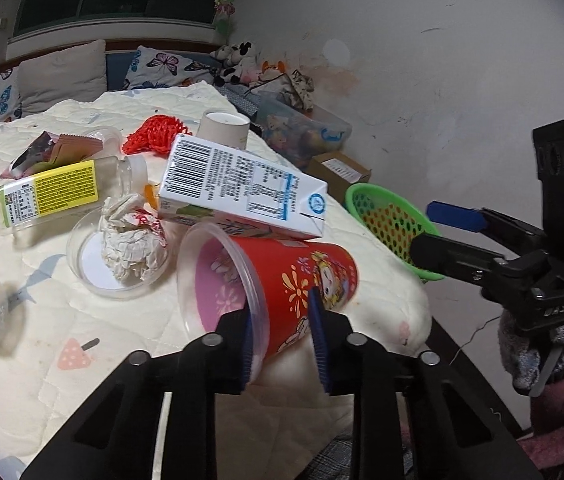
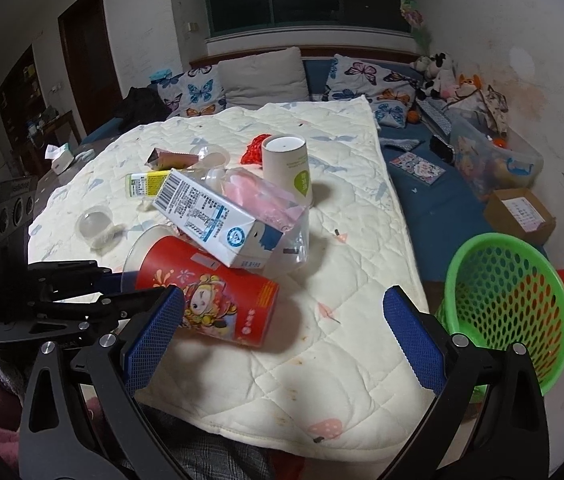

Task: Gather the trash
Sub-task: 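Grasp the red paper cup with the left tool while the right tool grasps the milk carton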

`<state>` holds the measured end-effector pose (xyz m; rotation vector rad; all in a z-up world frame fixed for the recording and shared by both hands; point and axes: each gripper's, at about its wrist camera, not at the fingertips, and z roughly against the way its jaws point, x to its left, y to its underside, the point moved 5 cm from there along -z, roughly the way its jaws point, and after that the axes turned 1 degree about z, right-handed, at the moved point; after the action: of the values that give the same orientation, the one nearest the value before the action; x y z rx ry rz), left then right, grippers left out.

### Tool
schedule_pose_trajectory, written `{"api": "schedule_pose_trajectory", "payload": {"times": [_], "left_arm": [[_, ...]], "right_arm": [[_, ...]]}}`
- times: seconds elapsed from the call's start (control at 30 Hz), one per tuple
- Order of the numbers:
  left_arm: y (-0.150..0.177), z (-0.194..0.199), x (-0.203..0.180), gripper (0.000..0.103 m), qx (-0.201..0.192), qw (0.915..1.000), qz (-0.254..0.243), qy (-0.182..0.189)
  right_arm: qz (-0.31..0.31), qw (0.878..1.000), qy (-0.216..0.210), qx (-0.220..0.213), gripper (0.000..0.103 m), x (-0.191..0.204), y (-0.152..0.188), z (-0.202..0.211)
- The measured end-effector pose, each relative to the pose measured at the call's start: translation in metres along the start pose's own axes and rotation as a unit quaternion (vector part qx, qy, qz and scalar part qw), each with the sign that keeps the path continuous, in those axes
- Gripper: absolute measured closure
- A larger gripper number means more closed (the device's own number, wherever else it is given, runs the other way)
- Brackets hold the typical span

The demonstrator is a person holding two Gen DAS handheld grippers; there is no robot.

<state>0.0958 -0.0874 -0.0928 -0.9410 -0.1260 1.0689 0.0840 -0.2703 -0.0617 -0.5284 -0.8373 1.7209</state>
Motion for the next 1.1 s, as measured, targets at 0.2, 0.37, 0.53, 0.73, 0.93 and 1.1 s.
{"api": "schedule_pose_trajectory", "payload": {"times": [0.2,0.37,0.53,0.73,0.93,1.1], "left_arm": [[0.008,0.012,-0.012,0.095,-0.006,0.9997,-0.011,0.02],[0.016,0.027,-0.013,0.098,-0.009,0.9996,-0.023,0.016],[0.022,0.042,0.0,0.098,-0.007,0.9999,-0.008,0.011],[0.03,0.055,0.012,0.098,0.001,0.9999,-0.007,0.009],[0.036,0.063,0.031,0.096,0.006,0.9999,0.007,0.007],[0.037,0.065,0.045,0.092,0.013,0.9997,0.019,0.002]], "right_arm": [[0.008,1.0,-0.01,-0.003,0.005,0.004,-0.002,0.001],[0.015,0.999,-0.028,0.004,0.005,0.009,-0.002,-0.002],[0.031,0.999,-0.039,0.006,0.005,0.017,-0.005,-0.008],[0.041,0.997,-0.066,0.02,0.005,0.026,-0.01,-0.022],[0.045,0.992,-0.112,0.043,0.011,0.036,-0.017,-0.048],[0.043,0.985,-0.148,0.072,0.015,0.041,-0.021,-0.073]]}}
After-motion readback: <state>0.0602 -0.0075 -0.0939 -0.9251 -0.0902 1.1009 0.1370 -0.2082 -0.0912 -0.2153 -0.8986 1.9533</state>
